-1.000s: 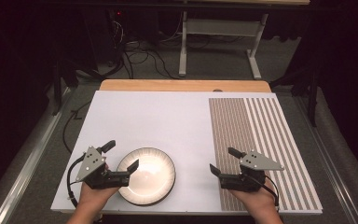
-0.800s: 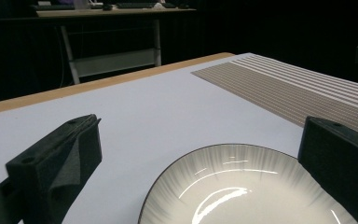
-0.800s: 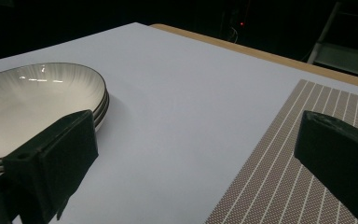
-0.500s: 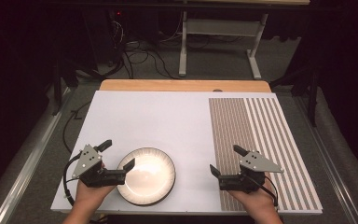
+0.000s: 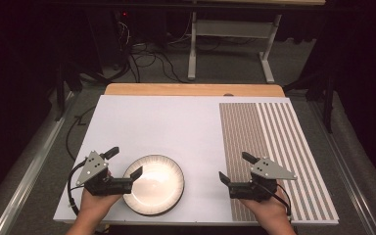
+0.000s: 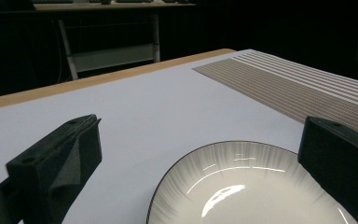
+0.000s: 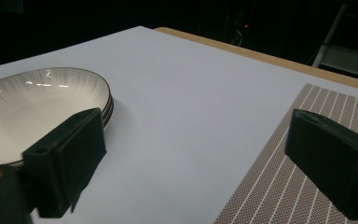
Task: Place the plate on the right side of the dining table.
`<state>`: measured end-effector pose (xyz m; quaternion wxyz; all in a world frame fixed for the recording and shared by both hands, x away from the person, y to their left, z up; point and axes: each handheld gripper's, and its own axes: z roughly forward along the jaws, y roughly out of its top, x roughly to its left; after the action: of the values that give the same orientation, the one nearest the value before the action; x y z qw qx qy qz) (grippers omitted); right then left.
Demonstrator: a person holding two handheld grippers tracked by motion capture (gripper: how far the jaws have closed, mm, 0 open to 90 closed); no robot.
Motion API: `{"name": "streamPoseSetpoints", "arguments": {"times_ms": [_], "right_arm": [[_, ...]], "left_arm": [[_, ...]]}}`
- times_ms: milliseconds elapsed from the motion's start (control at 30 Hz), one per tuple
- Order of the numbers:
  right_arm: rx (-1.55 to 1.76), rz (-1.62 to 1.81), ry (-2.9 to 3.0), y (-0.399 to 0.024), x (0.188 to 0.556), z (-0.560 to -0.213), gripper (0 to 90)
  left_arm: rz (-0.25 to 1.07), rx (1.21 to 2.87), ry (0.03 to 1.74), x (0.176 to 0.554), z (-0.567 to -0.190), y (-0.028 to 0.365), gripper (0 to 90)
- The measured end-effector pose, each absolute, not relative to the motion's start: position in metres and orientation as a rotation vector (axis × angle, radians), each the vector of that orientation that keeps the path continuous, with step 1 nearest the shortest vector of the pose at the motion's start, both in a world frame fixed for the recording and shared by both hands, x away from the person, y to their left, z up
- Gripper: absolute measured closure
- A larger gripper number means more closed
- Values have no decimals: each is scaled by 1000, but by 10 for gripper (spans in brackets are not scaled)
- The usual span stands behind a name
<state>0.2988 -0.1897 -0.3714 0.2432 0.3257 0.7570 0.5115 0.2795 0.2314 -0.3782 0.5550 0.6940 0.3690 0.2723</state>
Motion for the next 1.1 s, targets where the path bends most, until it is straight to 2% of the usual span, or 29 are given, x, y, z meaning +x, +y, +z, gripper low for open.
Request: {"name": "streamPoseSetpoints", "arguments": {"times_ms": [67,133,167,233,367,767,800,1067,1100], "right_arm": [[871,1374,2077,-187,298,-371,131],[860,1373,2074,-182,296,-369,253],[860,1373,2074,-182,296,-369,253],[845,1375,2092,-177,295,-366,367],[818,1390,2104,-167,294,-362,489],[742,1390,2196,-138,298,-362,690],[733,1389,2224,-133,301,-362,734],[718,1386,2324,-114,315,-364,845],[717,1388,2340,-112,315,-366,883]], "left_arm": [[651,1635,868,278,-377,232,2],[654,1630,867,278,-376,232,2],[652,1626,868,278,-376,233,2],[645,1622,876,278,-376,233,1],[646,1625,875,279,-376,233,2],[649,1608,878,279,-375,238,1],[650,1608,880,279,-376,238,1],[651,1608,891,281,-377,242,1],[650,1605,894,281,-378,242,1]]}}
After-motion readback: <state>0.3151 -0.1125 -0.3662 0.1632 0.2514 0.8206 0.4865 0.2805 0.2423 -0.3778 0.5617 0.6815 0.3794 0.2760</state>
